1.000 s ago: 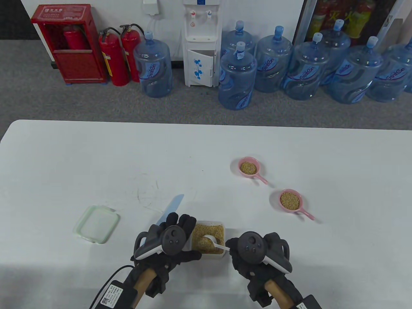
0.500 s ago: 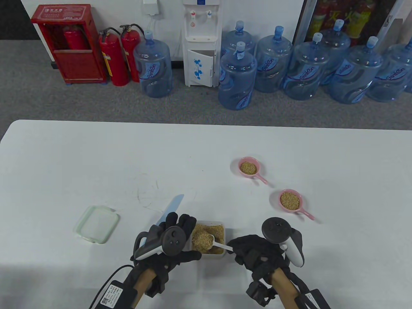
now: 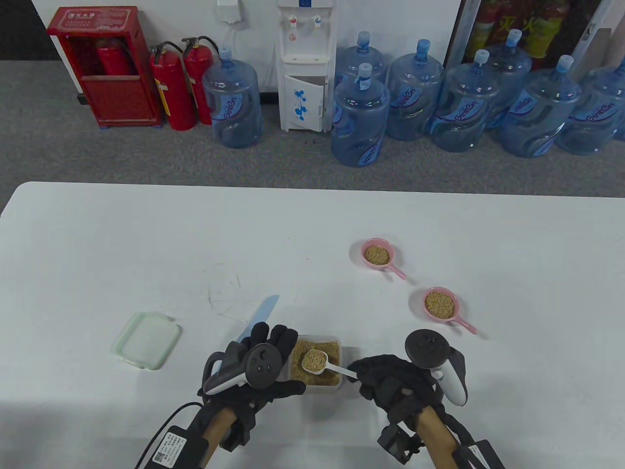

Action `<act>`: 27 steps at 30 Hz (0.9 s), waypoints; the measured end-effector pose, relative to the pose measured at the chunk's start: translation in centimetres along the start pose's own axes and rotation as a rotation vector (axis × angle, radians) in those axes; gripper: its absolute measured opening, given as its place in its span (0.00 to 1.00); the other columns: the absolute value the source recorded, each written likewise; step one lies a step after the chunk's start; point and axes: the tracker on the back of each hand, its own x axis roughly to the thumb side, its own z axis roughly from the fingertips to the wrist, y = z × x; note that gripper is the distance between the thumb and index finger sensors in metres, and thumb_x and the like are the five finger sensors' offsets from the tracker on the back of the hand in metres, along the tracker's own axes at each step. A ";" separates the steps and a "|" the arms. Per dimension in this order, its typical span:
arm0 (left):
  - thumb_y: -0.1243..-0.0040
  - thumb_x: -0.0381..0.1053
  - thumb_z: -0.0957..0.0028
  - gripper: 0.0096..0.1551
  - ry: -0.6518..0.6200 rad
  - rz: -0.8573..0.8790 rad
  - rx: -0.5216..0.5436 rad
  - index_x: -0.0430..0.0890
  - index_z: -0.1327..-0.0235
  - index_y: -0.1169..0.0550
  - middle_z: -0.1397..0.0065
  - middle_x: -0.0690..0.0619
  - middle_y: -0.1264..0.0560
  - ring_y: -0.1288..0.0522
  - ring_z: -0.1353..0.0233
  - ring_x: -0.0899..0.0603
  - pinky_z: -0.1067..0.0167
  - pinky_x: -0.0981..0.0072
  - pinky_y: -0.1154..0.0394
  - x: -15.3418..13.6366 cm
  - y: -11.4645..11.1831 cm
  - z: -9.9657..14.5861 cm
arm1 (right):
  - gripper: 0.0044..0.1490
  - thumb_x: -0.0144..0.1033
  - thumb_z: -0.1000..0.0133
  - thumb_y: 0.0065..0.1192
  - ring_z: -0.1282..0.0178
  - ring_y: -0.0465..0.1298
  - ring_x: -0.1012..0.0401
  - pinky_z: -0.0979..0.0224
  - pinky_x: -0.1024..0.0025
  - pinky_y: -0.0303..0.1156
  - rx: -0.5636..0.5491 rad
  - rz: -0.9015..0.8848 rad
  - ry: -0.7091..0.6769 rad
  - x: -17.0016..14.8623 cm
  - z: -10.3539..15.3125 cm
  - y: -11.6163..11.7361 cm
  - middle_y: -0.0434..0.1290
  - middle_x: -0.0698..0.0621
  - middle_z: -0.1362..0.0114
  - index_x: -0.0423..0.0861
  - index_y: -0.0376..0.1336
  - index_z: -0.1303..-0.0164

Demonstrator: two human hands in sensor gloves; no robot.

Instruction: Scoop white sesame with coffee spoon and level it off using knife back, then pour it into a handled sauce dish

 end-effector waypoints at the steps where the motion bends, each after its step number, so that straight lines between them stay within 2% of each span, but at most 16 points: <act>1: 0.50 0.76 0.54 0.61 0.000 0.000 0.000 0.51 0.12 0.54 0.08 0.45 0.55 0.60 0.13 0.26 0.19 0.33 0.51 0.0 0.0 0.0 | 0.27 0.35 0.36 0.56 0.73 0.77 0.68 0.65 0.67 0.79 0.000 -0.001 -0.002 0.0 0.0 0.0 0.82 0.51 0.58 0.39 0.72 0.32; 8: 0.52 0.76 0.53 0.60 -0.005 0.037 0.000 0.52 0.12 0.54 0.08 0.45 0.56 0.60 0.14 0.25 0.19 0.32 0.51 -0.3 0.4 0.1 | 0.27 0.35 0.36 0.56 0.72 0.77 0.68 0.64 0.67 0.79 0.000 0.001 -0.008 0.0 0.0 0.0 0.82 0.50 0.58 0.39 0.72 0.31; 11: 0.52 0.75 0.52 0.58 0.024 0.080 0.066 0.52 0.12 0.52 0.08 0.46 0.55 0.59 0.13 0.25 0.20 0.32 0.50 -1.1 1.6 0.6 | 0.27 0.35 0.36 0.55 0.72 0.77 0.68 0.64 0.67 0.79 -0.001 0.005 -0.013 0.0 0.0 -0.1 0.82 0.50 0.58 0.39 0.71 0.31; 14: 0.51 0.72 0.47 0.53 0.146 0.052 0.143 0.51 0.12 0.49 0.08 0.45 0.51 0.54 0.12 0.26 0.20 0.31 0.48 -2.9 2.9 1.5 | 0.27 0.35 0.36 0.55 0.72 0.77 0.68 0.64 0.67 0.79 -0.004 0.007 -0.016 0.0 0.0 -0.2 0.82 0.50 0.58 0.39 0.71 0.31; 17: 0.50 0.69 0.44 0.47 0.371 -0.108 0.199 0.50 0.14 0.40 0.10 0.46 0.41 0.41 0.13 0.27 0.21 0.35 0.40 -5.2 3.7 2.2 | 0.27 0.36 0.36 0.55 0.72 0.77 0.68 0.64 0.67 0.79 -0.007 0.011 -0.018 -0.1 0.1 -0.3 0.82 0.50 0.58 0.39 0.71 0.31; 19: 0.48 0.69 0.44 0.44 0.464 -0.179 0.201 0.49 0.17 0.35 0.15 0.46 0.34 0.31 0.17 0.33 0.23 0.38 0.36 -6.4 3.8 2.4 | 0.27 0.36 0.36 0.55 0.72 0.77 0.68 0.64 0.67 0.79 -0.009 0.012 -0.020 -0.1 0.1 -0.3 0.82 0.50 0.58 0.39 0.71 0.31; 21: 0.46 0.68 0.44 0.42 0.511 -0.167 0.179 0.49 0.19 0.32 0.19 0.48 0.29 0.26 0.21 0.36 0.24 0.40 0.33 -7.3 3.5 2.3 | 0.27 0.36 0.36 0.55 0.72 0.77 0.68 0.64 0.67 0.79 -0.012 0.014 -0.022 0.0 0.1 -0.4 0.82 0.50 0.58 0.39 0.71 0.31; 24: 0.44 0.68 0.45 0.40 0.535 -0.091 0.102 0.49 0.23 0.30 0.24 0.49 0.26 0.24 0.26 0.38 0.25 0.41 0.33 -8.0 2.6 1.6 | 0.27 0.35 0.36 0.55 0.72 0.77 0.68 0.64 0.67 0.79 -0.014 0.013 -0.024 -0.1 0.2 -0.5 0.82 0.50 0.58 0.39 0.71 0.31; 27: 0.43 0.66 0.45 0.36 0.536 -0.170 0.044 0.51 0.26 0.27 0.28 0.51 0.24 0.22 0.29 0.41 0.26 0.42 0.31 -7.2 1.8 0.7 | 0.27 0.36 0.36 0.55 0.72 0.76 0.68 0.63 0.67 0.79 -0.013 0.019 -0.028 -0.1 0.2 -0.6 0.82 0.50 0.57 0.39 0.71 0.31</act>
